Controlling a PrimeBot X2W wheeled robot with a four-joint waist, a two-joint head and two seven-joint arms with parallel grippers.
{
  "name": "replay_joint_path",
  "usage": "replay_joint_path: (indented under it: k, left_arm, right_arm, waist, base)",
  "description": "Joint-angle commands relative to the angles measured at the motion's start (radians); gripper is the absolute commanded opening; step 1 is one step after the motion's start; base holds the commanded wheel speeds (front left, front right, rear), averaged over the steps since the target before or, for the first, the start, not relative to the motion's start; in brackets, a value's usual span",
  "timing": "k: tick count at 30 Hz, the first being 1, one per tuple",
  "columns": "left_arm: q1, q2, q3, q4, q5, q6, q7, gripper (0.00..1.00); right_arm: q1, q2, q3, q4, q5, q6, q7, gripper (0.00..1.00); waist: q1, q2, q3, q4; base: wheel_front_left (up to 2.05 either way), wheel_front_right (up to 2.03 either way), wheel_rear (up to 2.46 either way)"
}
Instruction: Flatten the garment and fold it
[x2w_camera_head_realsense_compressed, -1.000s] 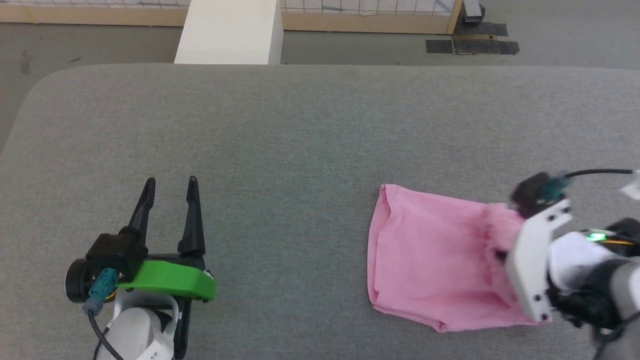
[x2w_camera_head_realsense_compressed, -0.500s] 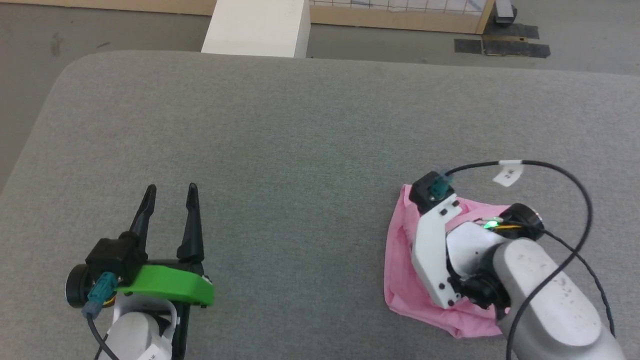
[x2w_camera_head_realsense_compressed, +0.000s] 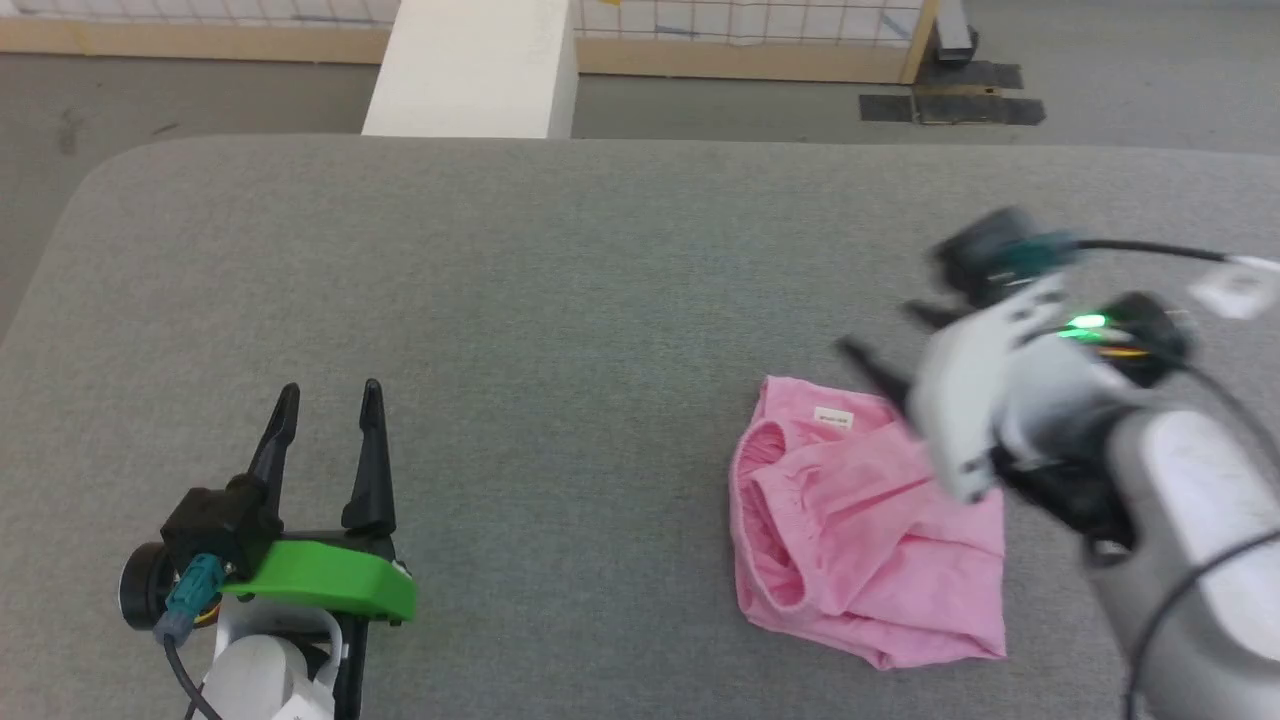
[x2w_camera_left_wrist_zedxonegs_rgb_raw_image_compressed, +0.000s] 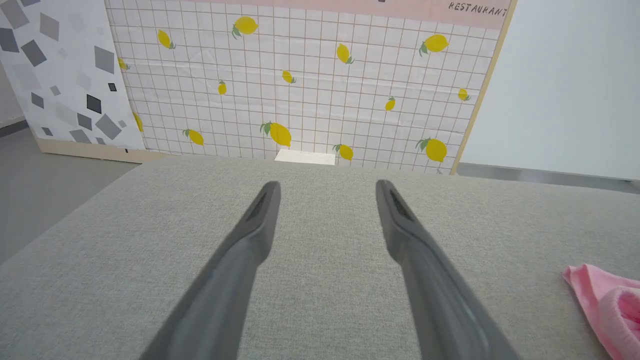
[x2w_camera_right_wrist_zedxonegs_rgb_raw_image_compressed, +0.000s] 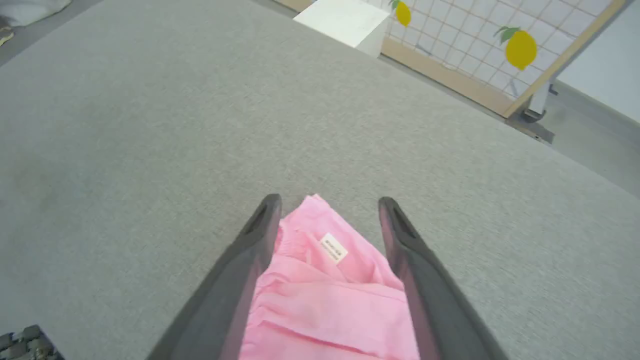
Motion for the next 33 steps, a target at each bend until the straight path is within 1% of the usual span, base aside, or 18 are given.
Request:
replay_joint_path:
  k: [1,3,5,7,12,19,20,21,24,26,29,33]
  left_arm:
    - [0.004,0.001,0.005,0.000,0.006,-0.004,-0.005,1.00]
    - [0.003,-0.001,0.007,-0.001,0.010,-0.006,-0.005,1.00]
    - [0.001,-0.005,0.008,-0.001,0.014,-0.007,-0.005,1.00]
    - [-0.002,-0.007,0.009,-0.003,0.017,-0.009,-0.005,1.00]
    - [-0.011,-0.013,0.010,-0.001,0.025,-0.014,-0.005,1.00]
    - [-0.014,-0.018,0.013,0.005,0.034,-0.021,-0.005,1.00]
    - [-0.013,-0.018,0.014,0.006,0.034,-0.021,-0.005,1.00]
    - [-0.012,-0.018,0.017,0.006,0.035,-0.022,-0.005,1.00]
    - [-0.004,-0.017,0.027,0.001,0.037,-0.018,-0.005,1.00]
    - [0.008,-0.014,0.039,-0.011,0.037,-0.014,-0.005,1.00]
    - [0.024,-0.003,0.060,-0.033,0.037,-0.008,-0.005,1.00]
    - [0.035,0.012,0.085,-0.052,0.033,0.002,-0.005,1.00]
  right_arm:
    - [0.048,-0.012,-0.056,-0.007,-0.032,-0.002,-0.019,1.00]
    - [0.103,-0.017,-0.135,-0.009,-0.086,-0.002,-0.036,1.00]
    - [0.165,-0.010,-0.189,0.003,-0.126,-0.002,-0.042,1.00]
    - [0.220,0.002,-0.214,0.024,-0.147,-0.002,-0.039,1.00]
    - [0.285,0.036,-0.205,0.091,-0.163,-0.002,-0.041,1.00]
    - [0.283,0.057,-0.162,0.221,-0.164,-0.002,-0.065,1.00]
    - [0.279,0.057,-0.160,0.234,-0.162,-0.002,-0.069,0.70]
    - [0.274,0.054,-0.155,0.246,-0.159,-0.002,-0.076,0.00]
    - [0.255,0.041,-0.128,0.264,-0.141,-0.002,-0.089,0.00]
    - [0.235,0.018,-0.088,0.263,-0.121,-0.002,-0.091,0.00]
    - [0.186,-0.042,0.000,0.250,-0.076,-0.002,-0.085,0.00]
    - [0.093,-0.135,0.129,0.251,-0.007,-0.002,-0.086,0.00]
  waist:
    - [0.0000,0.0000,-0.011,-0.024]
    - [0.0000,0.0000,-0.011,-0.032]
    - [0.0000,0.0000,-0.008,-0.037]
    - [0.0000,0.0000,-0.003,-0.041]
    - [0.0000,0.0000,0.011,-0.042]
    - [0.0000,0.0000,0.019,-0.031]
    - [0.0000,0.0000,0.019,-0.032]
    - [0.0000,0.0000,0.018,-0.034]
    - [0.0000,0.0000,0.017,-0.059]
    - [0.0000,0.0000,0.024,-0.098]
    - [0.0000,0.0000,0.046,-0.191]
    - [0.0000,0.0000,0.080,-0.346]
  base:
    - [0.00,0.00,0.00]
    - [0.00,0.00,0.00]
    - [0.00,0.00,0.00]
    - [0.00,0.00,0.00]
    - [0.00,0.00,0.00]
    - [0.00,0.00,0.00]
    - [0.00,0.00,0.00]
    - [0.00,0.00,0.00]
    - [0.00,0.00,0.00]
    - [0.00,0.00,0.00]
    - [0.00,0.00,0.00]
    - [0.00,0.00,0.00]
